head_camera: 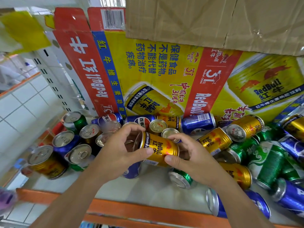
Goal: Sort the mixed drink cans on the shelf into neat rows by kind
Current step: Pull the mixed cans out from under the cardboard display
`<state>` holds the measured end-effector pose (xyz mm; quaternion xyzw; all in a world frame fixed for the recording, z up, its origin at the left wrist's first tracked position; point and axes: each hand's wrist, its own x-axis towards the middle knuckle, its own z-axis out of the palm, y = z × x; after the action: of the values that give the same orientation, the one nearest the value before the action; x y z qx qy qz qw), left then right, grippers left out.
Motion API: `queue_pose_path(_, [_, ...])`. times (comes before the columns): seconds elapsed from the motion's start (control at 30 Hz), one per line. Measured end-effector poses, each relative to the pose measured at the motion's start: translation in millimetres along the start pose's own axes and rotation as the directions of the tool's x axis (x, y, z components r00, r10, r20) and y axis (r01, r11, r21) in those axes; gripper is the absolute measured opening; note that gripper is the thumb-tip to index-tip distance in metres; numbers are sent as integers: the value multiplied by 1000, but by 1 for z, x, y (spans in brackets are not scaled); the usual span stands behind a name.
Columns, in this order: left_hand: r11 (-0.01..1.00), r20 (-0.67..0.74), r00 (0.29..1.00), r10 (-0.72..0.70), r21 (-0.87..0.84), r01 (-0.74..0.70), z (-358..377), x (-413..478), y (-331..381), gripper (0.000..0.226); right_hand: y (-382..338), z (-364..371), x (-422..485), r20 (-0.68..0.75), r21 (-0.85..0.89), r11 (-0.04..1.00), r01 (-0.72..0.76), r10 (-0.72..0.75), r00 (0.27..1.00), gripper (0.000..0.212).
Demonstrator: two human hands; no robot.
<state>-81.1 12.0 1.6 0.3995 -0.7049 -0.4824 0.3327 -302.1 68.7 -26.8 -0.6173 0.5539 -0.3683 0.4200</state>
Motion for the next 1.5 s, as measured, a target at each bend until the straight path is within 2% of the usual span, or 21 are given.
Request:
queue_pose_path(0.1, [993,8,1000,16,-117,-15,4,-3,-9,61,-1,8,-5,4,-9,1000,22,-22,1000,55])
queue_pose_path(0.2, [985,23,999,31,-171,-26,7,-8,-12,60,-6,16,-7,-33,162,985,55,-50,998,54])
queue_pose_path(0.23, [993,47,998,37,-114,-32,5,-8,-10,61,-6,16,-7,-64,234,970,62,-49,997,54])
queue_pose_path(0.3, [978,126,992,32,203,-57,-6,-7,-5,67,-8,13,-8,-108,268,962,60,-32,994,58])
queue_pose_path(0.33, [915,166,986,17,395,-83,-11,-6,-4,75,-10,11,-8,-131,174,983,51,-28,991,59])
queue_pose_path(0.37, [837,197,980,-5,538,-104,-15,-5,-6,83,-12,10,-9,-151,-23,999,31,-34,988,61])
queue_pose_path(0.4, [770,209,977,-39,630,-104,-17,-5,-7,84,-15,10,-9,-142,-278,961,15,-56,988,63])
queue_pose_path(0.43, [723,208,977,-55,683,-105,-17,-5,-9,79,-19,12,-9,-95,-497,868,24,-82,992,66])
queue_pose_path(0.47, [691,201,978,-48,714,-113,-16,-6,-11,72,-22,18,-8,-25,-641,767,45,-78,997,68])
queue_pose_path(0.53, [662,187,982,-11,738,-133,-13,-6,-15,64,-25,32,-5,89,-738,670,84,-27,996,67])
queue_pose_path(0.73, [633,162,986,42,759,-152,-10,-8,-22,53,-18,51,-1,107,-689,717,107,-45,993,62])
queue_pose_path(0.83, [670,148,987,64,726,-152,-11,-8,-22,48,-19,39,-5,108,-599,800,38,33,994,63])
queue_pose_path(0.9, [683,131,987,94,712,-160,-9,-7,-21,41,-17,21,-10,20,-575,816,-61,88,996,64])
queue_pose_path(0.97, [690,127,984,127,701,-180,-1,-7,-14,37,-11,3,-14,-121,-608,780,-148,93,988,54])
queue_pose_path(1.1, [618,259,935,242,702,-354,34,1,15,32,5,-22,-15,-322,-615,730,-298,113,940,34])
queue_pose_path(1.2, [592,418,896,153,687,-422,69,20,33,31,11,-42,-14,-503,-551,745,-375,61,862,26])
queue_pose_path(1.3, [452,503,864,30,764,-460,106,44,41,29,14,-57,-13,-637,-503,729,-465,52,769,33])
queue_pose_path(1.43, [351,487,858,-165,842,-410,140,59,36,33,19,-67,-9,-591,-523,671,-526,160,791,56])
queue_pose_path(1.5, [340,458,864,-209,863,-375,150,62,32,36,23,-71,-6,-558,-517,653,-553,232,796,58])
